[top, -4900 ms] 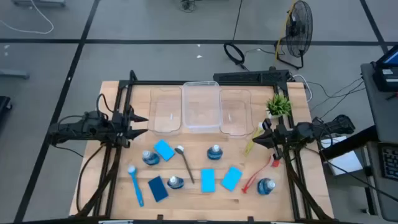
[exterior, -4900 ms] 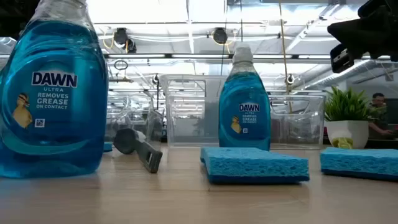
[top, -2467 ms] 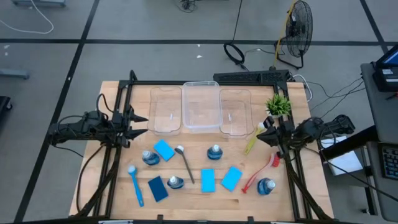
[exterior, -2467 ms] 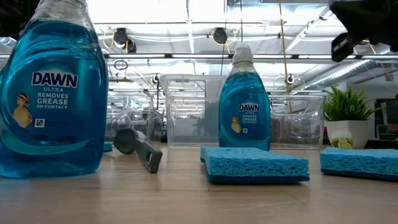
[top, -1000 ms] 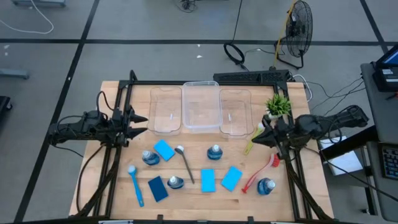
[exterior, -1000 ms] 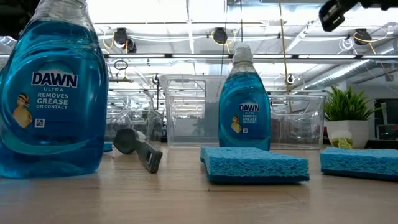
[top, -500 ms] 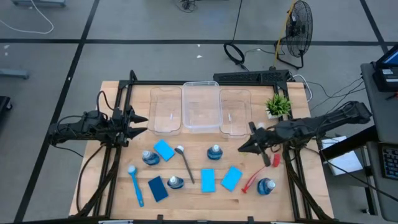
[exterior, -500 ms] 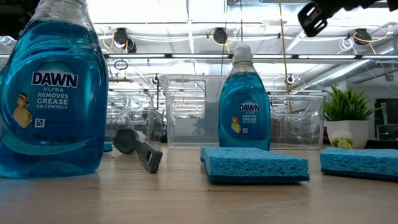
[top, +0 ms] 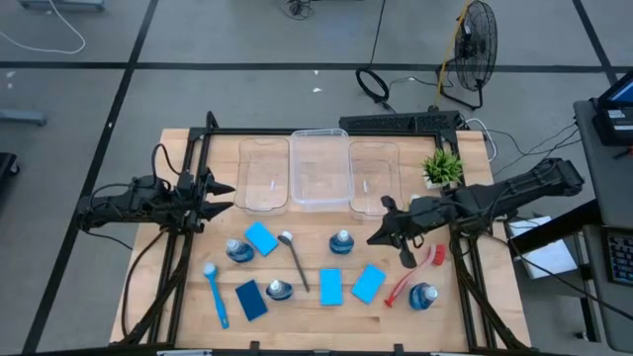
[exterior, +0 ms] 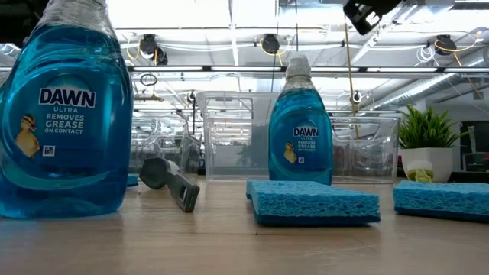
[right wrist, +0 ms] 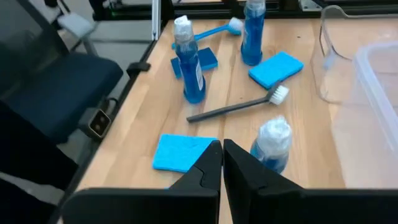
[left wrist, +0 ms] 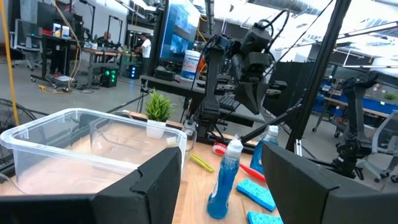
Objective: Pick & Place Kitchen Sink Supplies
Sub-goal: Put the blue dishwashing liquid bottle into the right transparent bin
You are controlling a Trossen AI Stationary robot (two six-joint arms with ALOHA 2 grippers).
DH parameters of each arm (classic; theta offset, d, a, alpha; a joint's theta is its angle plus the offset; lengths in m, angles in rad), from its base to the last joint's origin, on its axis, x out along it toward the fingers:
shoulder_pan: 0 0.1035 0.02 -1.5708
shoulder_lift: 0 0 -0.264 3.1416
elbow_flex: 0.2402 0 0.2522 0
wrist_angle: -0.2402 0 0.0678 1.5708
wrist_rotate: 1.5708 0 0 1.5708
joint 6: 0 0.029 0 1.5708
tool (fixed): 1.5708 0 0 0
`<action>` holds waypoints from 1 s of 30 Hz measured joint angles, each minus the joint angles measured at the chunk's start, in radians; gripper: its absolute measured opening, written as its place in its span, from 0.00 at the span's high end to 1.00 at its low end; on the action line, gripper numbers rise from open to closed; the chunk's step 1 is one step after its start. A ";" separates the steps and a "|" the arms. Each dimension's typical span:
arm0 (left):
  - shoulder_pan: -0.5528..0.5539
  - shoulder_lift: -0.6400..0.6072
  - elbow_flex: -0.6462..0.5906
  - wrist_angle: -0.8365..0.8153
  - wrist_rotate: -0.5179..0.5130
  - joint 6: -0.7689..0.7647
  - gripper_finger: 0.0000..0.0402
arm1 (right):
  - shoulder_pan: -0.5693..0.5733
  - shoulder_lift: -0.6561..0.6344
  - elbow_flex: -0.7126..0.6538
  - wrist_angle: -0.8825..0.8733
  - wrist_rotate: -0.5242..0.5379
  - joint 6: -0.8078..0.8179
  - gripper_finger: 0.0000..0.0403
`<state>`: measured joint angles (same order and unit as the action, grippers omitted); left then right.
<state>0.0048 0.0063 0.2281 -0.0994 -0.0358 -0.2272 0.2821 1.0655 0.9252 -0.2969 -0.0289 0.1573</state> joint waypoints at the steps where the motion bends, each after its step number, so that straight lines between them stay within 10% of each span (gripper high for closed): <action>1: 0.000 0.000 0.000 0.000 0.000 0.000 0.44 | 0.000 0.007 0.004 0.002 0.000 -0.021 0.99; 30: 0.000 0.000 0.000 -0.001 0.000 -0.014 0.44 | 0.000 0.014 0.005 0.030 0.212 -0.162 0.99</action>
<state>0.0051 0.0063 0.2281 -0.1005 -0.0358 -0.2413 0.2817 1.0794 0.9302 -0.2665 0.1829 -0.0048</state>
